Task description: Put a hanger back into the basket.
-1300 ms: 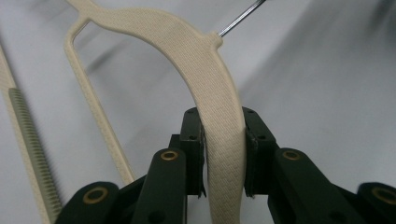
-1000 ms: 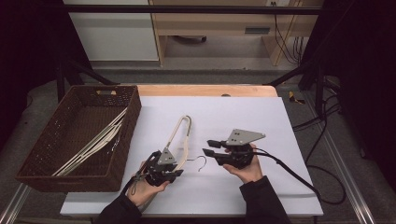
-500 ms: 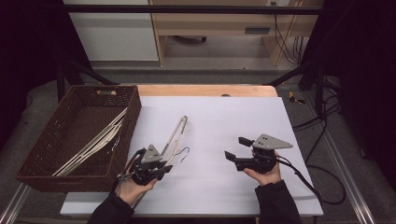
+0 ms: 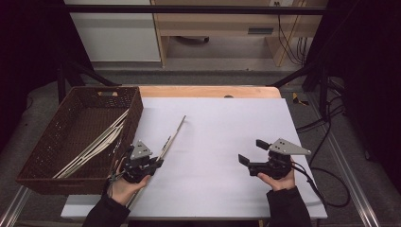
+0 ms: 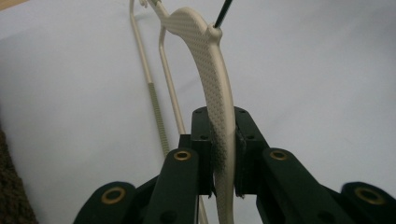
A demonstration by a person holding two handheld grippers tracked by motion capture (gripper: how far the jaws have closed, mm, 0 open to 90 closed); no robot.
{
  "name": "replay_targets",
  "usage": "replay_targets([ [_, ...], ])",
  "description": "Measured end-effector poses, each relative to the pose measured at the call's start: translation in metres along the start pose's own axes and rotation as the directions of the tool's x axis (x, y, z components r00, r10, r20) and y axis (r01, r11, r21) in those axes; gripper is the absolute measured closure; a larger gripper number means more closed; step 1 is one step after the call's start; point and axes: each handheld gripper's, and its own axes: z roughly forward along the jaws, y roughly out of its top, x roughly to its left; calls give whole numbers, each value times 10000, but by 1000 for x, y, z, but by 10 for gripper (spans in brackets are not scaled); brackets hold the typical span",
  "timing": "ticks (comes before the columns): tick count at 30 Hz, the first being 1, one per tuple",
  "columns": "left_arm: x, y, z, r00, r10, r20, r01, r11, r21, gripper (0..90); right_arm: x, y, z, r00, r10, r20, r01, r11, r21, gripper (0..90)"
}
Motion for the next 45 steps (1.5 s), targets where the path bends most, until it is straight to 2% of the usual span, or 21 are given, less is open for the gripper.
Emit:
replay_targets([
  [5, 2, 1, -6, 9996, -183, -221, 180, 9997, -150, 846, -4, 0, -5, 9999, 66, 131, -66, 10000, -61, 95],
  [8, 1, 1, -8, 9993, -350, 152, 354, 9990, -278, 856, -4, 1, -7, 9999, 82, 132, -81, 9999, -104, 93],
  [11, -3, 2, -11, 9999, -123, -91, 120, 9991, -403, 857, -4, 1, -7, 9998, 97, 189, -96, 9999, -61, 89],
  [15, -5, 5, -19, 9995, -104, 287, 126, 9969, -773, 857, -4, 2, -9, 9998, 109, 173, -108, 9999, -82, 84],
  [18, -8, 8, -30, 9992, 123, 373, -81, 9941, -1085, 857, -5, 3, -10, 9996, 124, 272, -121, 9999, -96, 76],
  [28, -11, 17, -60, 9934, 590, 988, -368, 9763, -2134, 857, -7, 4, -13, 9989, 213, 416, -205, 9996, -197, 55],
  [31, -11, 21, -65, 9924, 763, 966, -525, 9721, -2287, 857, -8, 4, -14, 9985, 259, 490, -248, 9994, -227, 49],
  [36, -9, 31, -81, 9914, 1001, 846, -735, 9593, -2728, 857, -9, 4, -16, 9979, 258, 595, -245, 9994, -233, 39],
  [45, -3, 59, -118, 9879, 1388, 693, -1111, 9449, -3080, 858, -11, 5, -19, 9974, 288, 666, -266, 9991, -328, 28],
])
